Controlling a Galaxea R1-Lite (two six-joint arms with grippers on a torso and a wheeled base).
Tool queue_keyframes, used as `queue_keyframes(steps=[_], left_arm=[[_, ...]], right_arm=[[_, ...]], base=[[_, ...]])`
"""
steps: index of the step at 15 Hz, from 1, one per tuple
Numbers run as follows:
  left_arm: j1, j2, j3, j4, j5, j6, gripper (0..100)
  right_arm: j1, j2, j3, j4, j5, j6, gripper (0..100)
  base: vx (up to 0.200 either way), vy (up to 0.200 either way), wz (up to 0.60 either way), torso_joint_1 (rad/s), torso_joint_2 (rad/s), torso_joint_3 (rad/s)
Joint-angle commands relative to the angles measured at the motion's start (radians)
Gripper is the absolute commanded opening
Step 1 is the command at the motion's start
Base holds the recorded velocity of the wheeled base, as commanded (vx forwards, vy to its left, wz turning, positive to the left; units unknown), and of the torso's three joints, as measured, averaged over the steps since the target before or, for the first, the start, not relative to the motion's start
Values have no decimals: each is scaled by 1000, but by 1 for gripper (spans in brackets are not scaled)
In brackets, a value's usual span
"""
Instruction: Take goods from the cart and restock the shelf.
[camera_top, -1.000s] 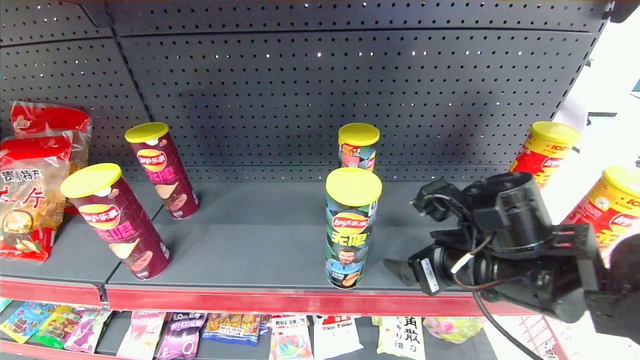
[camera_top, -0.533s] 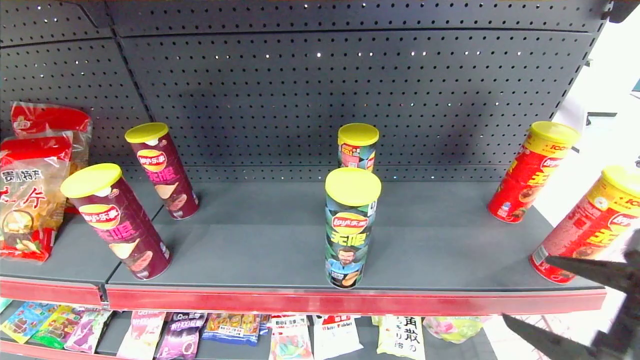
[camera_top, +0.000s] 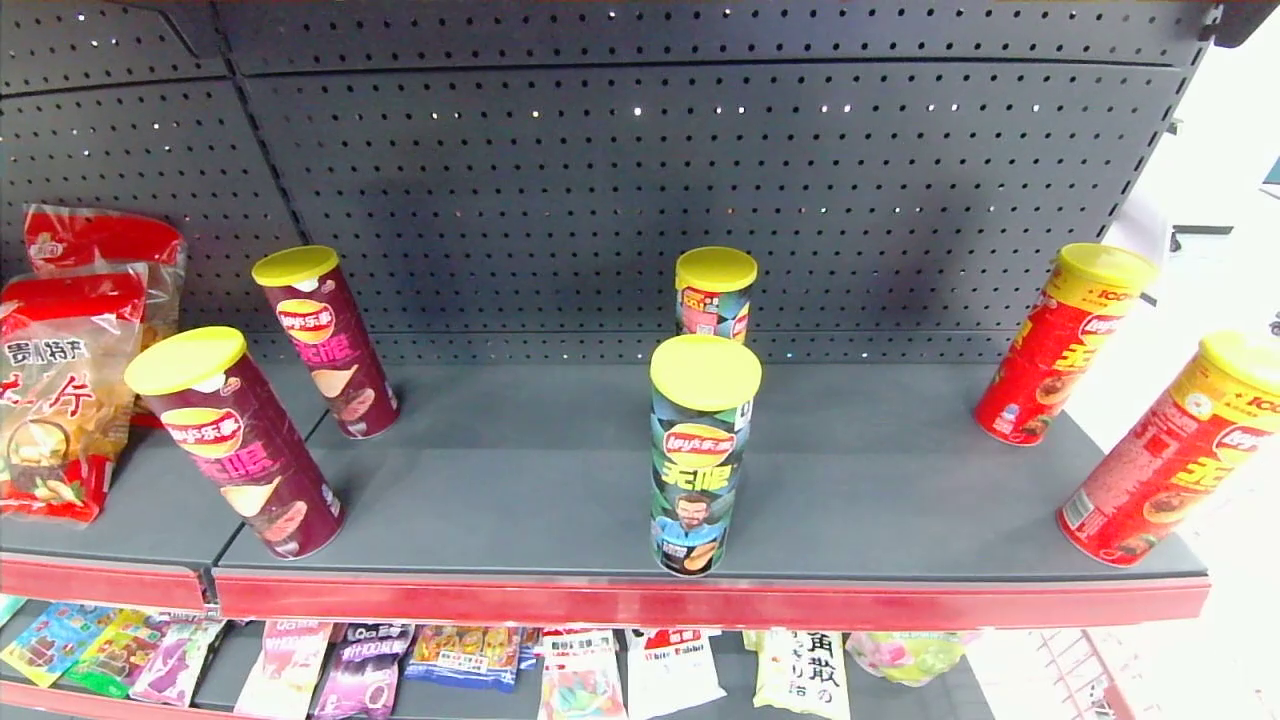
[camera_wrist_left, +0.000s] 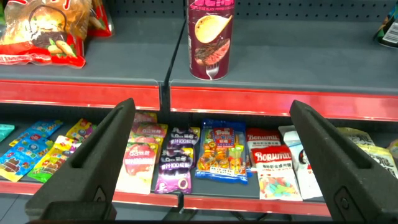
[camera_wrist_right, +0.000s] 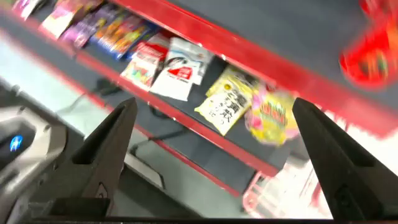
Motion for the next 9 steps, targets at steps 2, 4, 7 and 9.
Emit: queue_keyframes(steps=[2,4,7,9], left_arm=[[0,0,0,0,1,1,100],[0,1,0,0,1,-1,100],[0,1,0,0,0,1,100],[0,0,0,0,1,1,100]], right_arm=[[-117,-84,58,-35,-57,49,100],[-236,-113,58,-38,-46,32,100],[-222,-191,61,-40,-109,78,100],[-222,-190,116,-152,-173,95,100]], base=[[0,0,0,0,0,0],[0,0,0,0,0,0],[0,0,0,0,0,0],[0,0,0,0,0,0]])
